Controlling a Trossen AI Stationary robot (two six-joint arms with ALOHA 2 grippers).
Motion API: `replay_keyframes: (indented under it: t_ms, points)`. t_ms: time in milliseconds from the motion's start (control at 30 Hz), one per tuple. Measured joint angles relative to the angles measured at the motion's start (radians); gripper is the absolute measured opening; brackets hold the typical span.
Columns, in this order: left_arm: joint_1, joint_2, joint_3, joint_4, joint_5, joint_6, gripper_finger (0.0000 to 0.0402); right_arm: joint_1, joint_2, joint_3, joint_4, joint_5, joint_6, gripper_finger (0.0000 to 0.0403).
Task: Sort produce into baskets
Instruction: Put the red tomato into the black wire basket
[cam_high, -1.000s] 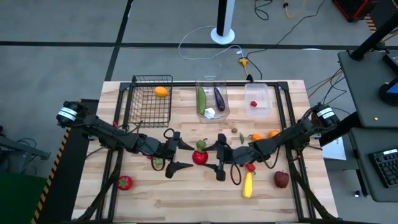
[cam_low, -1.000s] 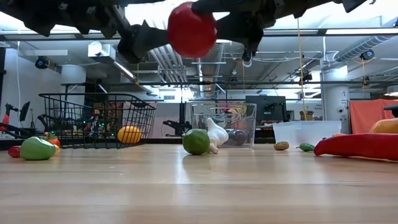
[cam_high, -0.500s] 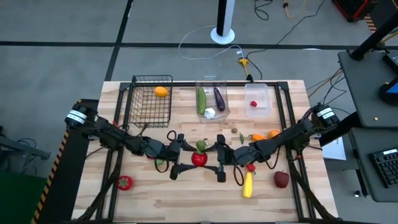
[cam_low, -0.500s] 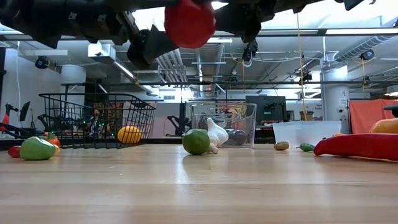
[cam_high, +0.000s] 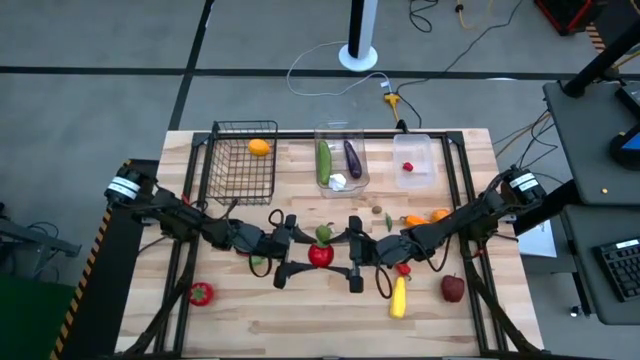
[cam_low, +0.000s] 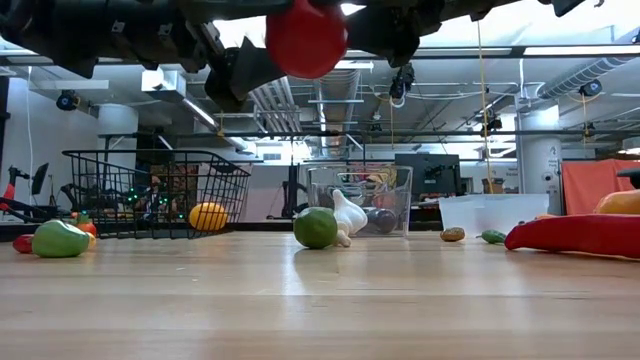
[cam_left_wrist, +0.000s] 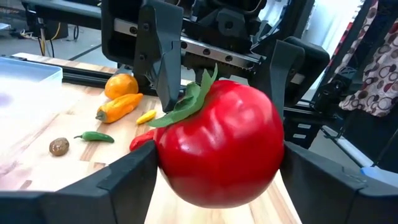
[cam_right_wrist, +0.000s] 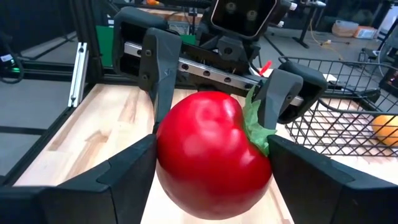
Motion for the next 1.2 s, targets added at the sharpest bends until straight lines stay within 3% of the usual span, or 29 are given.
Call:
replay_keyframes:
  t_ms: [433,633,767,967,1200]
  points:
    - [0.0,-0.026,-0.013,-0.039,0.0,-0.023,0.0287,-0.003,-0.018,0.0,-0.047,0.001,0.056,0.0336]
    - [0.002,-0.117,-0.015,-0.206,-0.028,-0.039,0.0287,-0.014,-0.079,-0.001,-0.088,0.01,0.076,0.0348]
    - [0.018,-0.266,-0.009,-0.456,-0.124,-0.073,0.0286,-0.047,-0.154,-0.001,-0.139,0.021,0.112,0.0345]
    - [0.113,-0.488,0.113,-1.023,-0.305,-0.214,0.0286,-0.112,-0.246,-0.001,-0.264,0.02,0.17,0.0345]
    - [0.33,-0.52,0.359,-1.625,-0.381,-0.263,0.0286,-0.188,-0.269,-0.001,-0.278,0.001,0.177,0.0345]
